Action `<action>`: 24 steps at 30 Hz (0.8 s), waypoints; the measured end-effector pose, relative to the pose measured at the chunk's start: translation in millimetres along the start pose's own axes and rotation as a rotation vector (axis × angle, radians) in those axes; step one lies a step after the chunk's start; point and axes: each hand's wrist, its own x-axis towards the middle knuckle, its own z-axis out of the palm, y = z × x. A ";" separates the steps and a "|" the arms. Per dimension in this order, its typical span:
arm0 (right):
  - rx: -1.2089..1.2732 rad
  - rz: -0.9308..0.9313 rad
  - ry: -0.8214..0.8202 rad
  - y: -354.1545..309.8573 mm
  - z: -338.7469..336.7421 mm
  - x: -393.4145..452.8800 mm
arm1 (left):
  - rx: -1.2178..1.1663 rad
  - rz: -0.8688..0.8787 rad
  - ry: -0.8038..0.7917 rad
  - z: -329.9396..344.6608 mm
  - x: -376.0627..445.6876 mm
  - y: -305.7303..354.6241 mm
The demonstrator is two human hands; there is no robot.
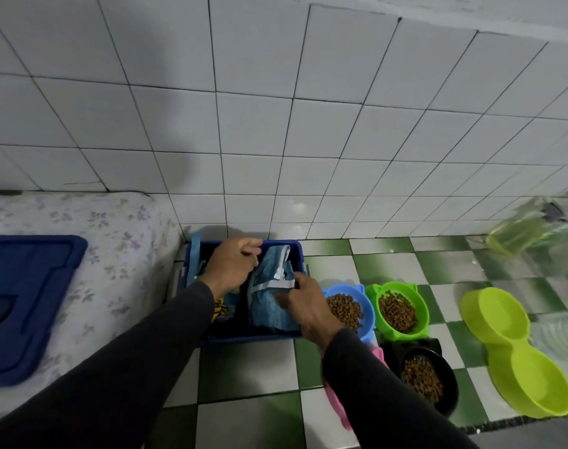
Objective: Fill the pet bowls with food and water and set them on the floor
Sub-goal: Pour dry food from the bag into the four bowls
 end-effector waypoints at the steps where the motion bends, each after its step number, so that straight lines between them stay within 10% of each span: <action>1: -0.005 -0.006 0.017 -0.6 0.5 2.0 | 0.025 0.008 0.006 -0.2 -0.8 -2.4; 24: -1.024 -0.432 0.110 -9.6 6.8 3.3 | 0.664 0.348 0.115 2.5 -59.6 -41.6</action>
